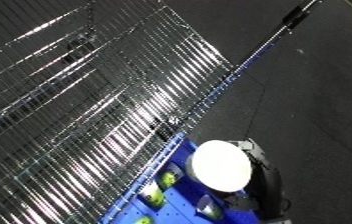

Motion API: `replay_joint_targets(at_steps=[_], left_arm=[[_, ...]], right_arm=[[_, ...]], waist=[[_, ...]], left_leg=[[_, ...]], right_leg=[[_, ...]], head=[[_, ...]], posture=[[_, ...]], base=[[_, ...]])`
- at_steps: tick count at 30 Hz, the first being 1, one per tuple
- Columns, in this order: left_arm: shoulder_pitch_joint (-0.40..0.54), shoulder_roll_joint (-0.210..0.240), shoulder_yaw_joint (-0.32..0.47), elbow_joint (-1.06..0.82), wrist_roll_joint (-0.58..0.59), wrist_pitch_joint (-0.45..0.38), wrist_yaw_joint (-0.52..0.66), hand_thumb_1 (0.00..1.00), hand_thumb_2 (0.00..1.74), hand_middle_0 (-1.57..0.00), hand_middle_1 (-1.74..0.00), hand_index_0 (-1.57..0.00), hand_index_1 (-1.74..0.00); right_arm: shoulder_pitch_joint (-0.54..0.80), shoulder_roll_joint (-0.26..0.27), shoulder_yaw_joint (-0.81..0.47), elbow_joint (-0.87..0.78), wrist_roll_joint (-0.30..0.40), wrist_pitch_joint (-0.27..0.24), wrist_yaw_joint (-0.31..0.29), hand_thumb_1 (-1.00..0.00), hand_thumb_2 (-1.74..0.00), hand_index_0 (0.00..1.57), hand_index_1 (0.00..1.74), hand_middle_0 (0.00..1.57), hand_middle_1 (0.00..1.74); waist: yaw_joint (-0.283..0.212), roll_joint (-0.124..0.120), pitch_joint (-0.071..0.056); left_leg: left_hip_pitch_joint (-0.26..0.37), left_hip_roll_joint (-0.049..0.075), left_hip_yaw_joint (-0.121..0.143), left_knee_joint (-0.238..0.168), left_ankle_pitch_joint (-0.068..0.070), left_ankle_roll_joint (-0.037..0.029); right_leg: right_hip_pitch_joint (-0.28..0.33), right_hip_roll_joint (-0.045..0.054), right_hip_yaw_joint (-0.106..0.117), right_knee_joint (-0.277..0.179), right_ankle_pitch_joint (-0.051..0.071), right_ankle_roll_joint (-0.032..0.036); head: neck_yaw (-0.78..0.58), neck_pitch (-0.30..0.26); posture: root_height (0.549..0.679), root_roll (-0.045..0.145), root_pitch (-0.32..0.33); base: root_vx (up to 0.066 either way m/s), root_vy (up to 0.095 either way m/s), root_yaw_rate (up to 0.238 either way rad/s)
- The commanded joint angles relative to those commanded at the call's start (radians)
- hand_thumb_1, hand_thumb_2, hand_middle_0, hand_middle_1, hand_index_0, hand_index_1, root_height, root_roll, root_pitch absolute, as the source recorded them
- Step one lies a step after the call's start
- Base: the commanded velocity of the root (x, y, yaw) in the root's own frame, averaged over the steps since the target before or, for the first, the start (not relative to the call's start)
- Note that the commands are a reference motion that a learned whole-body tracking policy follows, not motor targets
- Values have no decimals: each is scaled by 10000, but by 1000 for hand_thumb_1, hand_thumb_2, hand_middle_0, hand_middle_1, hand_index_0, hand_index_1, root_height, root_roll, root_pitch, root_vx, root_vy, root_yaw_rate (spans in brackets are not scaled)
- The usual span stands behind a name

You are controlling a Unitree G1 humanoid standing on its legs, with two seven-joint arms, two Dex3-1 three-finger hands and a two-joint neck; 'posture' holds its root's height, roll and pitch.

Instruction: Pick up the object and place it into the box

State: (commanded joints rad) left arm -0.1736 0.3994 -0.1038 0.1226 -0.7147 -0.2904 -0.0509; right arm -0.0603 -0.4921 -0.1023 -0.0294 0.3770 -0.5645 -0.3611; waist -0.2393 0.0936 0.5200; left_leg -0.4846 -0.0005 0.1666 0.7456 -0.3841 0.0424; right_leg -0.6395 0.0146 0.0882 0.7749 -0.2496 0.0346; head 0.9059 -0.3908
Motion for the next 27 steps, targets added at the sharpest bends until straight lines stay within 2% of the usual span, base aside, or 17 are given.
replay_joint_targets(at_steps=[7,18,27], left_arm=[[-219,-171,-169,62,20,-35,179,1000,1740,-1570,-1740,-1570,-1740],[-380,-323,-322,242,-20,-115,228,1000,1740,-1570,-1740,-1570,-1740],[-447,-430,-337,295,-8,-161,251,1000,1740,-1570,-1740,-1570,-1740]], right_arm=[[-61,-215,-58,177,227,-95,381,-550,-957,864,957,864,957],[-227,-309,28,405,203,-14,462,0,0,0,0,0,0],[-227,-308,20,623,285,-30,480,0,0,0,0,0,0]], waist=[[-240,181,0],[-265,359,0],[-298,417,0]], left_leg=[[215,-19,169,-157,24,-51],[290,-57,167,-333,145,-133],[370,-52,151,-400,221,-186]], right_leg=[[44,0,141,-161,32,1],[11,-19,208,-203,27,-16],[71,-65,214,-237,38,-16]], head=[[179,-10],[281,-63],[351,-88]], posture=[[637,96,144],[637,105,147],[638,109,142]], base=[[-6,27,-87],[-17,-5,-5],[-17,-6,10]])
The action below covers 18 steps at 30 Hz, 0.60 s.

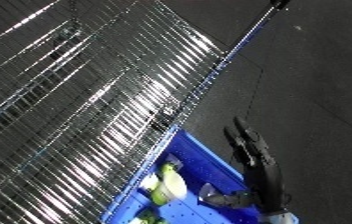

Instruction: Pick up the object and place it into the box

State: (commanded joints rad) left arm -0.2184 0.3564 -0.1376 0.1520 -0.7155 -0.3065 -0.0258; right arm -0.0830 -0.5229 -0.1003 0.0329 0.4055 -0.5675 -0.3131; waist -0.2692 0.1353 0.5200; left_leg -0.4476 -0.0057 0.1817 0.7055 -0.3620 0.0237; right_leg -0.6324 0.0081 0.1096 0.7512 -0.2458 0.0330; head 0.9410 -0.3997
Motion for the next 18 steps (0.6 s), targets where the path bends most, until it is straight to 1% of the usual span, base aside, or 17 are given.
replay_joint_targets(at_steps=[3,6,8,11,14,18], left_arm=[[1,-46,-19,20,-13,-3,28,1000,1740,-1570,-1740,-1570,-1740],[31,-83,-49,16,-56,-4,29,1000,1740,-1570,-1740,-1570,-1740],[47,-102,-88,-8,-89,5,39,1000,1740,-1570,-1740,-1570,-1740],[23,-126,-138,-10,-119,41,37,1000,1740,-1570,-1740,-1570,-1740],[-69,-161,-164,32,-97,117,25,1000,1740,-1570,-1740,-1570,-1740],[-219,-165,-222,78,-104,258,91,1000,1740,-1570,-1740,-1570,-1740]], right_arm=[[27,-4,5,5,-26,14,130,0,0,0,0,0,0],[25,-2,62,-135,-224,35,331,0,0,0,0,0,0],[-35,4,151,-288,-352,73,491,0,0,0,0,0,0],[-298,6,357,-550,-553,300,730,0,0,0,0,0,0],[-680,-15,580,-791,-817,779,780,0,0,0,0,0,0],[-1159,-60,955,-941,-1031,1803,759,0,0,0,0,0,0]], waist=[[-3,17,0],[25,19,0],[72,17,0],[186,-5,0],[341,-56,0],[578,-157,0]], left_leg=[[16,-4,-13,2,51,-24],[30,-7,-50,4,101,-49],[41,-13,-83,-11,109,-54],[77,-38,-169,-74,121,-60],[110,-77,-294,-146,159,-79],[141,-131,-474,-229,233,-105]], right_leg=[[25,-13,-7,11,-11,-9],[68,-25,0,4,-16,-21],[97,-34,-1,-2,-18,-28],[179,-65,-31,-44,-30,-38],[284,-100,-86,-94,-43,-44],[441,-158,-184,-161,-48,-58]], head=[[-118,-159],[-375,-194],[-583,-245],[-884,-291],[-1243,-510],[-1702,-783]], posture=[[638,110,140],[639,111,136],[639,111,133],[639,111,128],[640,110,122],[641,107,113]], base=[[3,9,5],[13,10,28],[9,5,60],[6,-2,96],[9,-20,138],[19,-36,155]])
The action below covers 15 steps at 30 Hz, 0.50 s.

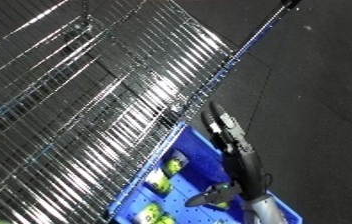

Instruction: Pick up the object and place it into the box

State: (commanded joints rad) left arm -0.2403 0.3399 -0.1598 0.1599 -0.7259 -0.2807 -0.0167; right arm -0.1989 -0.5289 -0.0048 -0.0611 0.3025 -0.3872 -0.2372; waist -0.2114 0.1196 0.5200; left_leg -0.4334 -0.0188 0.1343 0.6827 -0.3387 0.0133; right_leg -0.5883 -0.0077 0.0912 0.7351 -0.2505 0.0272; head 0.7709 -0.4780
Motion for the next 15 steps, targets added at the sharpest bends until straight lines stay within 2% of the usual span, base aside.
replay_joint_targets(at_steps=[3,9,15], left_arm=[[-49,35,-65,31,-22,64,-4,1000,1740,-1570,-1740,-1570,-1740],[-257,63,-194,276,-38,135,-80,1000,1740,-1570,-1740,-1570,-1740],[-415,206,-164,404,-112,331,-163,1000,1740,-1570,-1740,-1570,-1740]], right_arm=[[-248,-1,291,-42,72,509,133,0,0,0,0,0,0],[-999,104,904,68,109,1139,351,0,0,0,0,0,0],[-1480,285,1306,140,160,1510,552,0,0,0,0,0,0]], waist=[[170,-73,0],[605,-273,0],[1017,-540,0]], left_leg=[[35,-52,-110,-59,44,-6],[184,-130,-387,-145,144,-31],[194,-166,-684,31,130,10]], right_leg=[[129,-43,-75,-63,0,-8],[461,-171,-261,-179,26,-10],[700,-235,-492,14,-77,-55]], head=[[-385,-229],[-1372,-675],[-2580,-984]], posture=[[642,104,106],[644,98,84],[642,88,61]], base=[[24,-41,158],[39,-37,192],[38,-47,173]])
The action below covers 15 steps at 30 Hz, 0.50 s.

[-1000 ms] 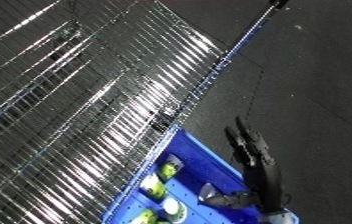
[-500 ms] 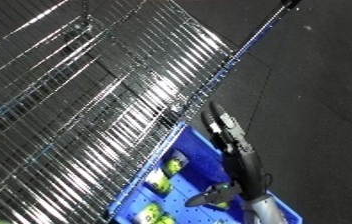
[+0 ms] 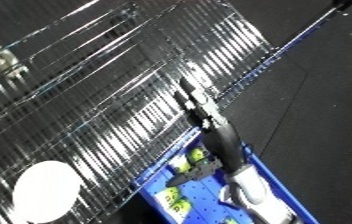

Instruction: Pick up the object and place it into the box

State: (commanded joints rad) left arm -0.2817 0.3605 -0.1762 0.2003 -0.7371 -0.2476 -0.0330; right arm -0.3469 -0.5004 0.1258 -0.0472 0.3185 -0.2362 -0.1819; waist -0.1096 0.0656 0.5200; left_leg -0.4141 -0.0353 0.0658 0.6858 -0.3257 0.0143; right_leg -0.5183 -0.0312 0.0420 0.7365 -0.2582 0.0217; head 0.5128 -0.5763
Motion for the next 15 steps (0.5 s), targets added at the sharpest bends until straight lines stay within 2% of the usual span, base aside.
replay_joint_targets(at_steps=[6,10,15], left_arm=[[-29,230,108,90,79,233,-209,1000,1740,-1570,-1740,-1570,-1740],[11,288,156,86,103,261,-185,1000,1740,-1570,-1740,-1570,-1740],[93,327,110,-30,147,332,-138,1000,1740,-1570,-1740,-1570,-1740]], right_arm=[[-173,266,289,36,20,142,83,0,0,0,0,0,0],[-199,408,408,103,17,142,235,0,0,0,0,0,0],[-163,613,508,207,-120,33,449,0,0,0,0,0,0]], waist=[[470,-306,0],[703,-386,0],[923,-427,0]], left_leg=[[-202,-99,-361,297,-3,68],[-334,-156,-535,410,56,80],[-487,-214,-679,419,171,97]], right_leg=[[80,11,-257,302,-74,-8],[49,-5,-401,452,-100,17],[-84,-8,-543,584,-87,91]], head=[[-1565,-53],[-3090,16],[-3904,66]], posture=[[640,73,46],[638,66,43],[636,57,47]], base=[[38,-78,161],[42,-14,118],[22,-19,126]])
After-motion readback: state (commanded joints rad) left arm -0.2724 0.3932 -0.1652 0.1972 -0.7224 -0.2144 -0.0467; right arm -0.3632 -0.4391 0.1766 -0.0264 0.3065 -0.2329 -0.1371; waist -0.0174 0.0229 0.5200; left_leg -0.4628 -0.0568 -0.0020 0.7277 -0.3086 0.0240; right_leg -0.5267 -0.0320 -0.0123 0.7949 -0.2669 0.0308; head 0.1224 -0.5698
